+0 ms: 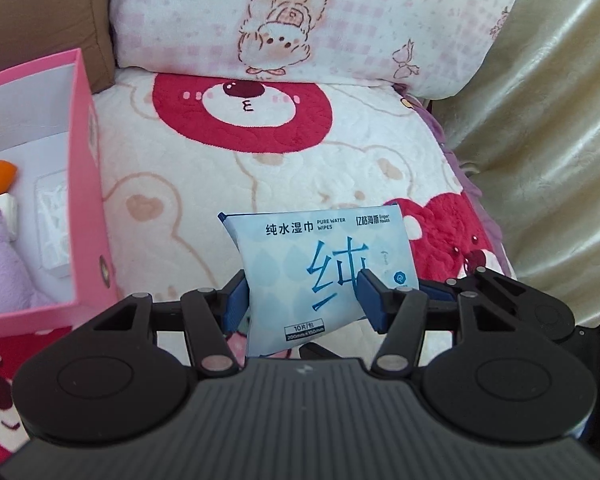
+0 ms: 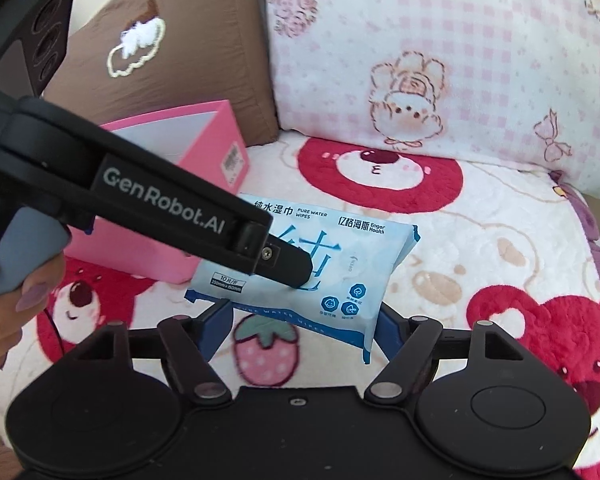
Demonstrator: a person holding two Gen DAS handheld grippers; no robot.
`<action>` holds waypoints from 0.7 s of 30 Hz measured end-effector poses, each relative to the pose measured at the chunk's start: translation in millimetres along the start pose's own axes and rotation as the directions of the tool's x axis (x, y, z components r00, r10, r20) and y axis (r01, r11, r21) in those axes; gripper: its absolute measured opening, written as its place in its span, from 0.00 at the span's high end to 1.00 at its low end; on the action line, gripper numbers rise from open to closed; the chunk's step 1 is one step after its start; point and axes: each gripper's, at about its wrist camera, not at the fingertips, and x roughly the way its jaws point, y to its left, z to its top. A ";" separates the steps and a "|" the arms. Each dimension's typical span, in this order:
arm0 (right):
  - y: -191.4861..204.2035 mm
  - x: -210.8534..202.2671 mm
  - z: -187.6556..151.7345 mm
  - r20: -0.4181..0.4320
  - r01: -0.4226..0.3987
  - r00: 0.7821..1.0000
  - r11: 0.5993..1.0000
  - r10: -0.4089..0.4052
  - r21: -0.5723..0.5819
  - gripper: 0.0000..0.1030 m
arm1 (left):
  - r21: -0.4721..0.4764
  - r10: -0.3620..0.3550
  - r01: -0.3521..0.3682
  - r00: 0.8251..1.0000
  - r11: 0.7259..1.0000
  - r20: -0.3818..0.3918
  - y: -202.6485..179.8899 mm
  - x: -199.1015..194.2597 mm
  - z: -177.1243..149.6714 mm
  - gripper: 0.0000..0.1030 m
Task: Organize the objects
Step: 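Lift the wipes pack with the left gripper and carry it over the pink box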
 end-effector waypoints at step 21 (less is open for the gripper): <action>80.7 -67.4 18.0 0.004 -0.095 0.995 0.992 0.096 -0.085 0.23 | 0.069 0.024 -0.027 0.999 0.997 0.038 11.5 -119.9 -25.1 0.46</action>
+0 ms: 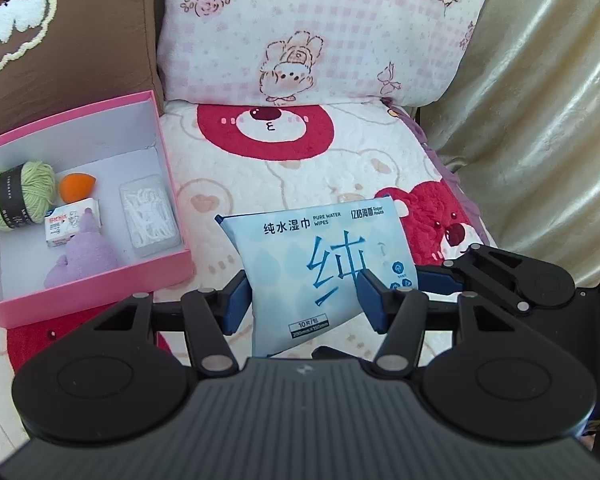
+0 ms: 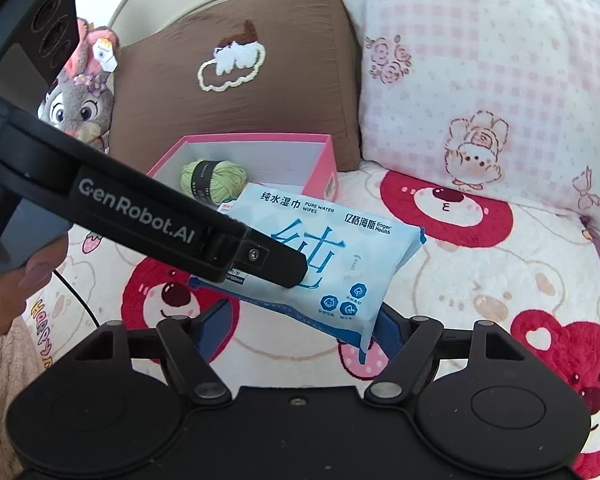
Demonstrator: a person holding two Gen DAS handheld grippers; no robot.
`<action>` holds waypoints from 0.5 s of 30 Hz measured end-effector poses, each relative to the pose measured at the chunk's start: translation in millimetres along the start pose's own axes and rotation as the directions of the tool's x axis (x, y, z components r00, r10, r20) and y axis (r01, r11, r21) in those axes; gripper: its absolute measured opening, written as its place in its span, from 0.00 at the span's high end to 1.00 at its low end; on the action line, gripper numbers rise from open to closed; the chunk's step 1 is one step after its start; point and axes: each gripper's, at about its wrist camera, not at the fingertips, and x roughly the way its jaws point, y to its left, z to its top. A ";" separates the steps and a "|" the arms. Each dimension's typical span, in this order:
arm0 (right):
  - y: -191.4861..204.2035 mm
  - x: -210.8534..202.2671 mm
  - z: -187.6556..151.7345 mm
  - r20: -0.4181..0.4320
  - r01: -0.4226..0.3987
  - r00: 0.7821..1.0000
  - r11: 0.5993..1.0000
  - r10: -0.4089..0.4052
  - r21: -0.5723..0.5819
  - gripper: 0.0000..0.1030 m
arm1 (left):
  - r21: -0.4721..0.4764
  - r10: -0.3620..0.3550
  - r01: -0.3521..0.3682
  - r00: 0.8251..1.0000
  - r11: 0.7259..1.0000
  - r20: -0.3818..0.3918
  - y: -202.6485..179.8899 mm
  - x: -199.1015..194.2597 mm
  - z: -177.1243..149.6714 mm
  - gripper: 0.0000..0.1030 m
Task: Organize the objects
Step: 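Lift the wipes pack with the left gripper and carry it over the pink box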
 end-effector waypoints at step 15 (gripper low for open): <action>48.8 -13.8 13.3 -0.011 -0.016 1.000 0.994 0.015 -0.106 0.23 | -0.036 0.025 -0.022 0.997 0.999 0.074 19.3 -57.1 -25.7 0.46</action>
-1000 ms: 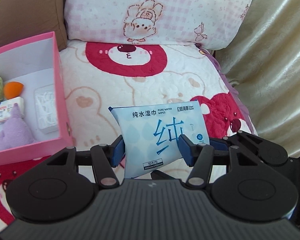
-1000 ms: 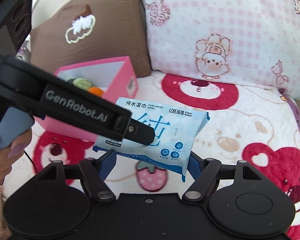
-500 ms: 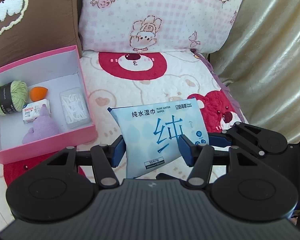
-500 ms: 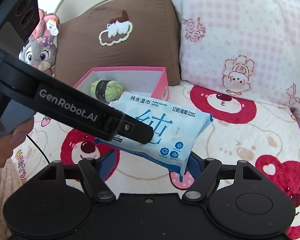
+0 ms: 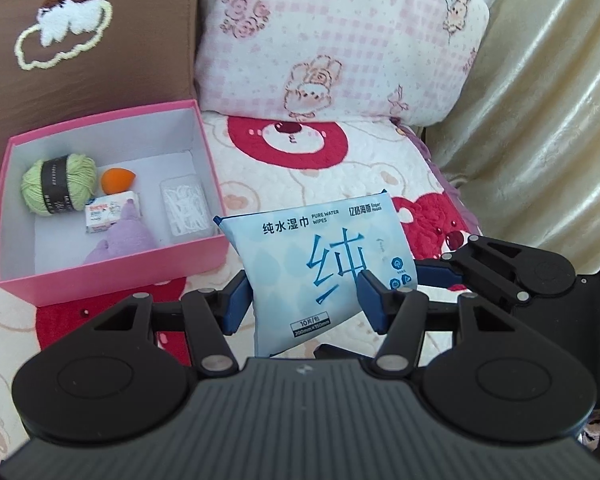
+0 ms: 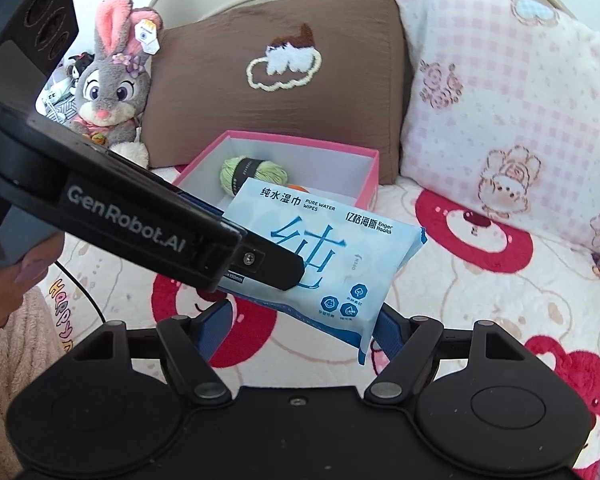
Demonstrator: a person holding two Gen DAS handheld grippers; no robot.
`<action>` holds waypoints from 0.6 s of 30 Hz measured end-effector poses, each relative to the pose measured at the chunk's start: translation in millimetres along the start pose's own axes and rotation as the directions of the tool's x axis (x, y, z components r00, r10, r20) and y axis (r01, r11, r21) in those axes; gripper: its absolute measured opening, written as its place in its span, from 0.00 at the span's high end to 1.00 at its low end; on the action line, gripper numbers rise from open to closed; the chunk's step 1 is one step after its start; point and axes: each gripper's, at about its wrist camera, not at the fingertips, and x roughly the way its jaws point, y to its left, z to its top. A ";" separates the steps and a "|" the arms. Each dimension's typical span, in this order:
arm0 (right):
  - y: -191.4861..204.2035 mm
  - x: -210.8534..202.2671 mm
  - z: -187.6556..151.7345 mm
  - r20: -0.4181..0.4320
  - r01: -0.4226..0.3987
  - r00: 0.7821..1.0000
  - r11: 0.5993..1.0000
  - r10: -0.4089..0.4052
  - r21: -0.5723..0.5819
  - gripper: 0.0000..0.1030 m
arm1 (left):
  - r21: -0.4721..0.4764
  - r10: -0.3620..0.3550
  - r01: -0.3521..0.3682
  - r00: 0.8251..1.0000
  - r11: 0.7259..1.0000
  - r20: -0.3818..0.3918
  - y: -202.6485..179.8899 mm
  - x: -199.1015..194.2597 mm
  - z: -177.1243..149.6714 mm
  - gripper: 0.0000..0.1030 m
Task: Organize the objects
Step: 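Lift the wipes pack with the left gripper and carry it over the pink box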
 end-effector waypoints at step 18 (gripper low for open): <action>30.8 22.7 44.9 0.058 0.049 0.997 0.999 -0.047 -0.024 0.23 | -0.064 0.008 -0.001 0.994 0.998 0.109 48.0 -17.8 23.8 0.45</action>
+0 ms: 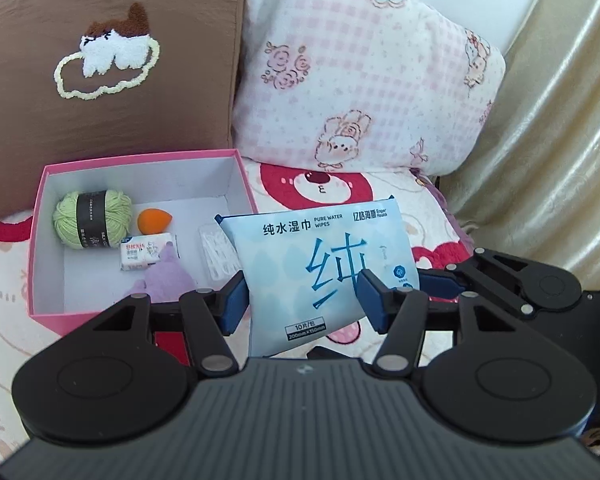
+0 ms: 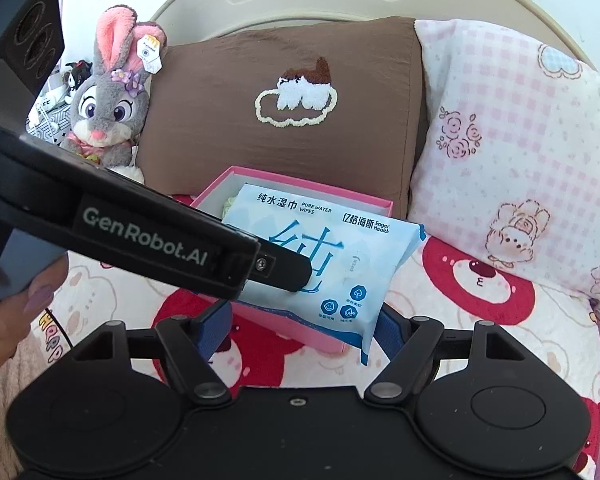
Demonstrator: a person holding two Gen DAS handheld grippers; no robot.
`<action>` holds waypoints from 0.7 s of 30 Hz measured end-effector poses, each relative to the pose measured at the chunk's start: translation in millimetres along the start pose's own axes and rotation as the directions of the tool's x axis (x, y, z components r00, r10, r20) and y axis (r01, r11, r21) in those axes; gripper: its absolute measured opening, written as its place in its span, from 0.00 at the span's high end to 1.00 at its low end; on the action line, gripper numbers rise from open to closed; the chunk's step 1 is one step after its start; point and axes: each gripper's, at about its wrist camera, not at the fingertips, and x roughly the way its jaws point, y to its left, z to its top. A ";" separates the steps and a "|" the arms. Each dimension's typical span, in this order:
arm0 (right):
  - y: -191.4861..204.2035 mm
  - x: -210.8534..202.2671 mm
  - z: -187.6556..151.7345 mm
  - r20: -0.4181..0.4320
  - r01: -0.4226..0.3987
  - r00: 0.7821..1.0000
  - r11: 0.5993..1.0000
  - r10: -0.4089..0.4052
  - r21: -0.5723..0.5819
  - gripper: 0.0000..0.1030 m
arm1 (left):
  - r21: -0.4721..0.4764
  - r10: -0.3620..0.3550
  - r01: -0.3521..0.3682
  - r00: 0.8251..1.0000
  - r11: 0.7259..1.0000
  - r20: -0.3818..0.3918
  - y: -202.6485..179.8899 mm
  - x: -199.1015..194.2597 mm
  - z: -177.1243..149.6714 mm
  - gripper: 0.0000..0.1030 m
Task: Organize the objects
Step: 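Lift the wipes pack with the left gripper and carry it over the pink box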
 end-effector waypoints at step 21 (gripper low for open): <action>35.3 86.5 67.8 0.051 -0.161 0.985 0.987 0.162 -0.027 0.22 | -0.104 0.085 -0.074 0.991 0.992 0.103 110.1 -10.6 22.4 0.48</action>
